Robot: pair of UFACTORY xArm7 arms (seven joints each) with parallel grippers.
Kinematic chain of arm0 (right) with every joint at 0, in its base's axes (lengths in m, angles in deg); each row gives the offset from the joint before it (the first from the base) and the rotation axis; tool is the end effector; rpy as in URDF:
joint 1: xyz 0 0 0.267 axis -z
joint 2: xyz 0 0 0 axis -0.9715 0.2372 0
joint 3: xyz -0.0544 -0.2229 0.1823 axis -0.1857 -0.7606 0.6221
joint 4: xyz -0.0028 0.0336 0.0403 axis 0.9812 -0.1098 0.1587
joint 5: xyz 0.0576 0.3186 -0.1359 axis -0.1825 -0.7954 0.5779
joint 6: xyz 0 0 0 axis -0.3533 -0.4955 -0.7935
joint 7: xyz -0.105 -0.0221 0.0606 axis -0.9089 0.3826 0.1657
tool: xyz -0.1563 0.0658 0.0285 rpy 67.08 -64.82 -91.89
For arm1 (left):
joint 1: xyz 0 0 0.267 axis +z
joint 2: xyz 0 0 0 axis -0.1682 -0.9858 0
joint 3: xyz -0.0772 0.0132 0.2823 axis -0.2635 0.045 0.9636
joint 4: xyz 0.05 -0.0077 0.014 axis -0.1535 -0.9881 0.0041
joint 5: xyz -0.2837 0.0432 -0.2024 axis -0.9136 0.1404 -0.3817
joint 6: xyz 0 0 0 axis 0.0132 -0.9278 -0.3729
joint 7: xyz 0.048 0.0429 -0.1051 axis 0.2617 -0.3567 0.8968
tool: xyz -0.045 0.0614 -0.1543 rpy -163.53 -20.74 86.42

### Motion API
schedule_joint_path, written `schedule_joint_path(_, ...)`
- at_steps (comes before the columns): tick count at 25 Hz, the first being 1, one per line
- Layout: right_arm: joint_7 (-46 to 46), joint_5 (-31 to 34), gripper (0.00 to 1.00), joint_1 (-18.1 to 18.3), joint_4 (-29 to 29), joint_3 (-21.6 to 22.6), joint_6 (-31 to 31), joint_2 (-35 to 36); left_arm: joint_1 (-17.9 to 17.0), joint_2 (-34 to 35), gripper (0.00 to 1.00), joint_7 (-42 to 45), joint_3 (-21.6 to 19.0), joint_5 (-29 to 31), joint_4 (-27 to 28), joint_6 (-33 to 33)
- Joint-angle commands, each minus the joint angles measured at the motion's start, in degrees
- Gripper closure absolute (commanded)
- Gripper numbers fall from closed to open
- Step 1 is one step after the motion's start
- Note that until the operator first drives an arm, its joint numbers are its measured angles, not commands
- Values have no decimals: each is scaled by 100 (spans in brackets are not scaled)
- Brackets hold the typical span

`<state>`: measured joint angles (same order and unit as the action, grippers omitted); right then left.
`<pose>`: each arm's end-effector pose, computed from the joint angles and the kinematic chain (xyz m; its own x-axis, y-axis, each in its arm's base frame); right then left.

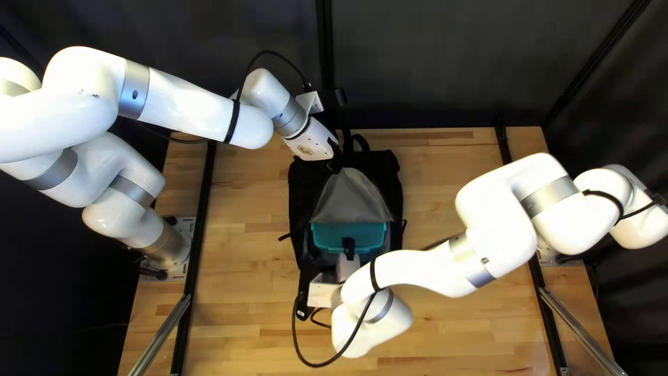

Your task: Remove a lunch box from a kids backpack

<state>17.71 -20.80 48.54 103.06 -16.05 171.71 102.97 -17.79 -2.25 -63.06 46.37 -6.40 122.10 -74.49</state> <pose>0.5933 0.0631 0.0759 0.9920 -0.0619 0.1102 -0.1253 -0.5939 0.7947 0.4803 0.1305 0.1886 0.3446 0.9386 0.0196 0.7683 -0.2940 0.5685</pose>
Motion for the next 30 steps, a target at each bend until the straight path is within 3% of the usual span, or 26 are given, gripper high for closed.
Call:
schedule_joint_path(1,-111,22,0,-43,203,-83,347,64,0,0,100,0,0,0,0,0)
schedule_joint_path(13,-318,0,0,-88,555,-77,601,267,0,0,100,0,0,0,0,0)
schedule_joint_path(14,-337,2,6,-86,567,-78,610,273,0,0,100,0,0,0,0,0)
schedule_joint_path(15,-375,5,29,-78,594,-81,625,292,0,0,100,0,0,0,0,0)
schedule_joint_path(16,-392,6,56,-73,604,-83,632,298,0,0,100,0,0,0,0,0)
schedule_joint_path(17,-419,8,92,-67,612,-84,638,302,0,0,100,0,0,0,0,0)
schedule_joint_path(30,-508,-28,98,-250,694,-130,1257,57,0,0,100,0,0,0,0,0)
